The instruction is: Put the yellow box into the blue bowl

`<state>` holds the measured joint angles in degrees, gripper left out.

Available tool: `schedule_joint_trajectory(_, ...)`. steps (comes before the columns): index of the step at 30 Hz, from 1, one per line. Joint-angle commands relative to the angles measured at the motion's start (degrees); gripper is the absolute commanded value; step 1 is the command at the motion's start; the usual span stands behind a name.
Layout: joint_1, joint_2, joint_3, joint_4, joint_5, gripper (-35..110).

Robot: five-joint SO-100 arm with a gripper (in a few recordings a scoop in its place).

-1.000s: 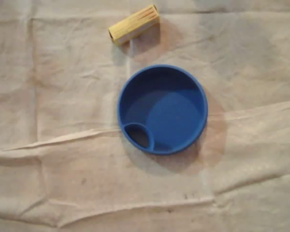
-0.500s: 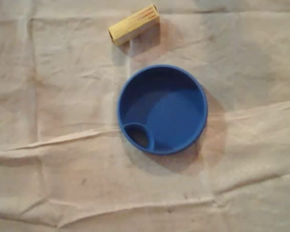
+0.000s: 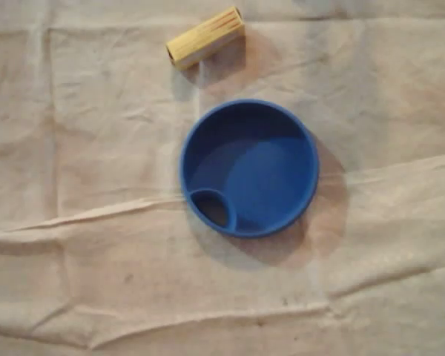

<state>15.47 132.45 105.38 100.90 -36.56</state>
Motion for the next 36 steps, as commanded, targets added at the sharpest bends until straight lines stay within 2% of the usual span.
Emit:
schedule_joint_trajectory(1,6.4,0.1,-1.1,-0.7,-9.4,-1)
schedule_joint_trajectory(9,13.6,-0.9,0.0,-3.3,-21.7,-1)
schedule_joint_trajectory(15,15.6,-4.1,0.1,-11.2,-22.7,-1)
schedule_joint_trajectory(25,18.5,-18.7,-1.1,-17.0,-23.2,-1)
schedule_joint_trajectory(31,18.6,-21.1,0.0,-18.5,-29.3,0)
schedule_joint_trajectory(36,18.5,-21.2,0.0,-18.3,-31.6,10)
